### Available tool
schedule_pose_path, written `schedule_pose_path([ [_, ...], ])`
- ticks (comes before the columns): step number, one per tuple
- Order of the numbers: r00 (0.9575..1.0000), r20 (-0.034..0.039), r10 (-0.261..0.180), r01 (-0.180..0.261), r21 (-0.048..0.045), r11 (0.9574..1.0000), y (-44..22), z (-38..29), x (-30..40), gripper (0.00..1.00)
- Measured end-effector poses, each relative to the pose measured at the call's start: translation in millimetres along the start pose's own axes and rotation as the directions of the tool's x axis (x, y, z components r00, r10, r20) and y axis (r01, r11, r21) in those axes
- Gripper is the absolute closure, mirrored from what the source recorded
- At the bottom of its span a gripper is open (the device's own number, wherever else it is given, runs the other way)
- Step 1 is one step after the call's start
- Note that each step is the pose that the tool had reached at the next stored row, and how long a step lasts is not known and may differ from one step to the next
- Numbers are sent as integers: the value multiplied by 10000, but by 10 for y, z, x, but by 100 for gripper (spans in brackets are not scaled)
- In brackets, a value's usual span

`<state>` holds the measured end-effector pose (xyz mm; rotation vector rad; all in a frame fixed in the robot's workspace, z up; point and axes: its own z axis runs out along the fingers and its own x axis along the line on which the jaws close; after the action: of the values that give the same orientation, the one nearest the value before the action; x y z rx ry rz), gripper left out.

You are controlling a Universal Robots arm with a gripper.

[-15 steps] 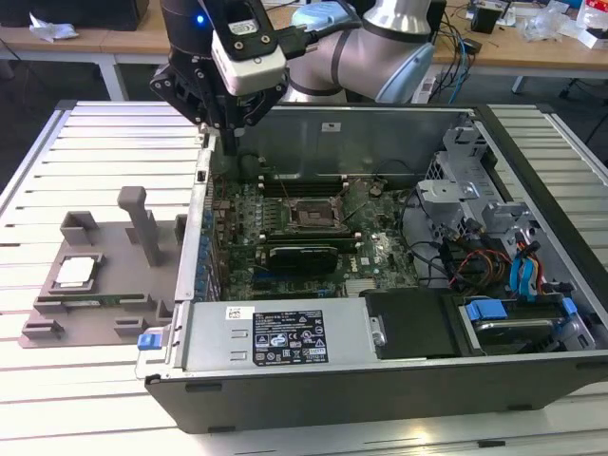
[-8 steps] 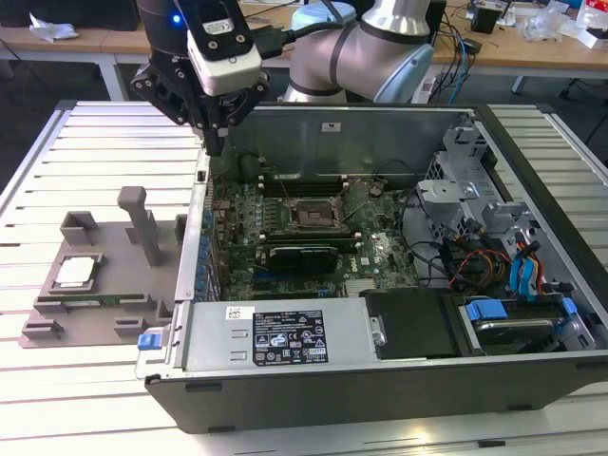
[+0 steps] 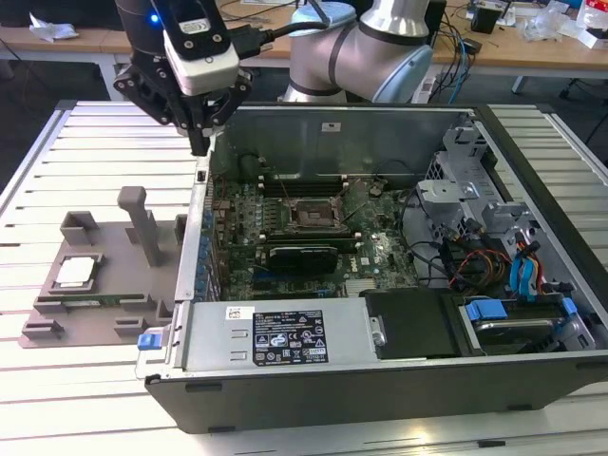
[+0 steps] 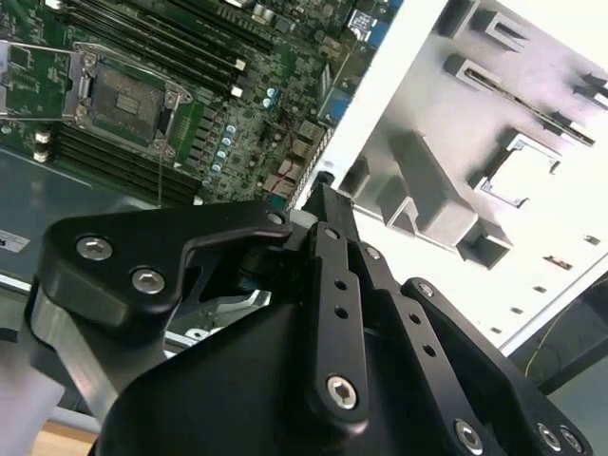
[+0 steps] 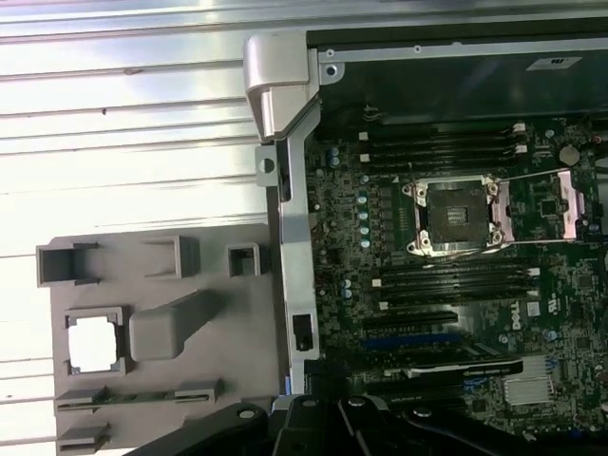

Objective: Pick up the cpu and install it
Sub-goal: 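Reach for the cpu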

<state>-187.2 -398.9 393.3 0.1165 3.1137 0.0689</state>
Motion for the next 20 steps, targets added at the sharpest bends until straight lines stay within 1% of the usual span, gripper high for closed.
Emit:
schedule_pose_path([
  [2,10000,0,0,0,0,10000,-3,-1,34,89],
  [5,10000,1,1,-1,0,10000,-9,-3,122,89],
  [8,10000,0,0,0,0,10000,-12,-4,160,89],
  [10,10000,0,0,0,0,10000,-16,-5,208,89],
  [11,10000,0,0,0,0,10000,-16,-6,219,89],
  [12,10000,0,0,0,0,10000,-18,-7,247,89],
  [13,10000,0,0,0,0,10000,-22,-8,297,89],
  [15,10000,0,0,0,1,10000,-26,-9,345,89],
  [17,10000,0,0,0,0,10000,-28,-10,375,89],
  [20,10000,0,1,-1,0,10000,-34,-12,456,89],
])
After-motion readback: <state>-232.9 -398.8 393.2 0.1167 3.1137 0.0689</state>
